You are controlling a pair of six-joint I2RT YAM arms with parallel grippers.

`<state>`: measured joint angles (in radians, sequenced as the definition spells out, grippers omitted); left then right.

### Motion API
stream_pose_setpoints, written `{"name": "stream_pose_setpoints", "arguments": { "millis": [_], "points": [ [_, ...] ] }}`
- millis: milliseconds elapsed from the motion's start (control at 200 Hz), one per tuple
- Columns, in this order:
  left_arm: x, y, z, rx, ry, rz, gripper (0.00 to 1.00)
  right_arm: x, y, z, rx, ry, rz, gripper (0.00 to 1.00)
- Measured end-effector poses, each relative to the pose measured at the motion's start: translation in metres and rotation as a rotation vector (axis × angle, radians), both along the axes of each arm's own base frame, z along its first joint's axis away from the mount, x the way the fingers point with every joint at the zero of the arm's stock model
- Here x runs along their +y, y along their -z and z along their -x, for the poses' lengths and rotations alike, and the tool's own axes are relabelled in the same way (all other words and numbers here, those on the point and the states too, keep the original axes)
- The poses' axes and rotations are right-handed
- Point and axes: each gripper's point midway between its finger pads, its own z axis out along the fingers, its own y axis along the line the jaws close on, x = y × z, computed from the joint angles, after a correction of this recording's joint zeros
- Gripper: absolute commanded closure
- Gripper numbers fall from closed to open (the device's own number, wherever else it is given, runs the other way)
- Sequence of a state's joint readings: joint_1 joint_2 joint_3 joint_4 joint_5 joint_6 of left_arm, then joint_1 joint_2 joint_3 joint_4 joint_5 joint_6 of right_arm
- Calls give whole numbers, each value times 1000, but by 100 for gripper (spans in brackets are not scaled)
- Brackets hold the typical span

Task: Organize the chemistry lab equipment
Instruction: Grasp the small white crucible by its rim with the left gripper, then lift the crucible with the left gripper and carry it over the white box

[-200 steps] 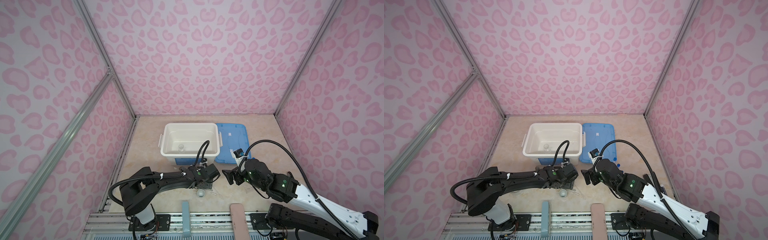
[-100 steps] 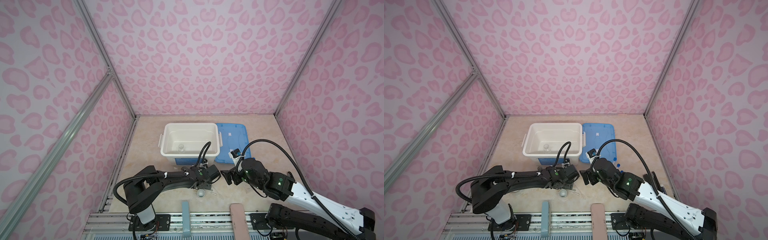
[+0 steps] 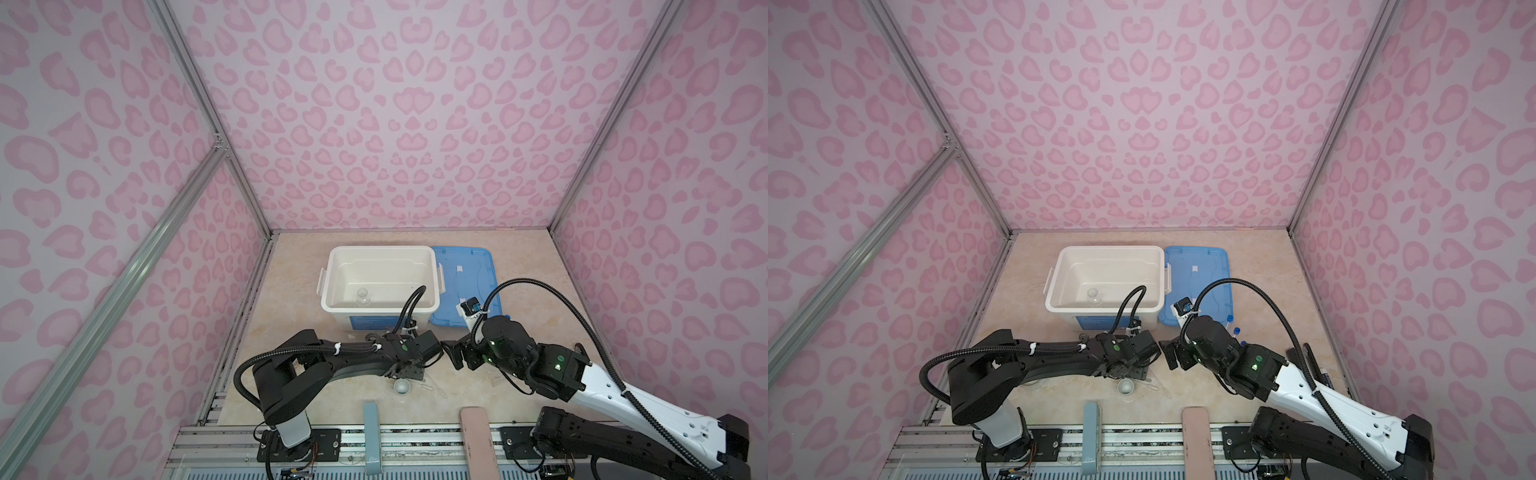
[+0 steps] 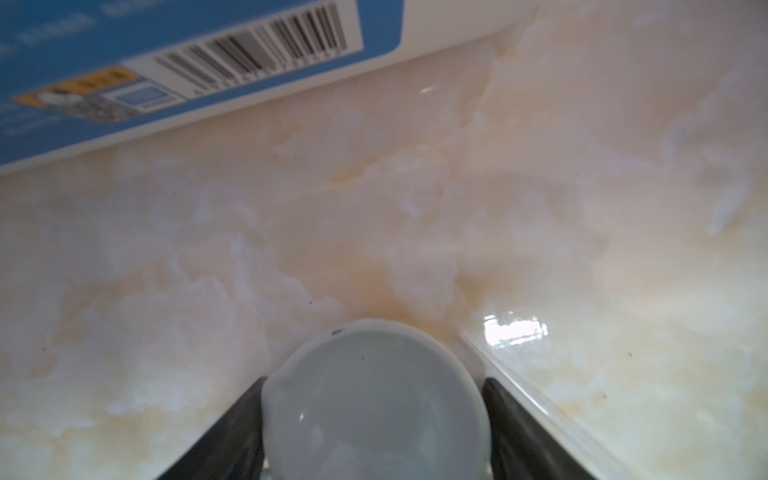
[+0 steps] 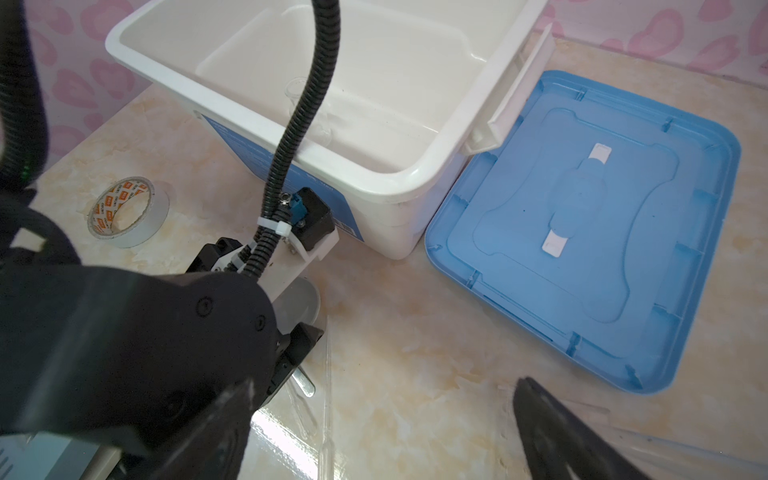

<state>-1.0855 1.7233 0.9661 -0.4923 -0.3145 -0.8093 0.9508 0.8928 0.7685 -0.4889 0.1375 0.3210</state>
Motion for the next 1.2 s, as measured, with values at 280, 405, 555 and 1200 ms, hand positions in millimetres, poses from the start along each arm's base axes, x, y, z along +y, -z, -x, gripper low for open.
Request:
{"name": "stream_pose_setpoints", "arguments": {
  "millis": [280, 405, 555, 1200],
  "points": [
    [-2, -2, -3, -7, 12, -8, 29, 1, -2, -3, -11, 10, -4, 1],
    [-2, -2, -3, -7, 12, -10, 32, 1, -2, -4, -10, 10, -2, 1],
    [-1, -2, -3, -6, 12, -10, 36, 2, -2, -4, -9, 10, -1, 1],
    [-4, -39, 5, -47, 46, 58, 53, 2, -19, -5, -50, 13, -53, 1]
  ]
}}
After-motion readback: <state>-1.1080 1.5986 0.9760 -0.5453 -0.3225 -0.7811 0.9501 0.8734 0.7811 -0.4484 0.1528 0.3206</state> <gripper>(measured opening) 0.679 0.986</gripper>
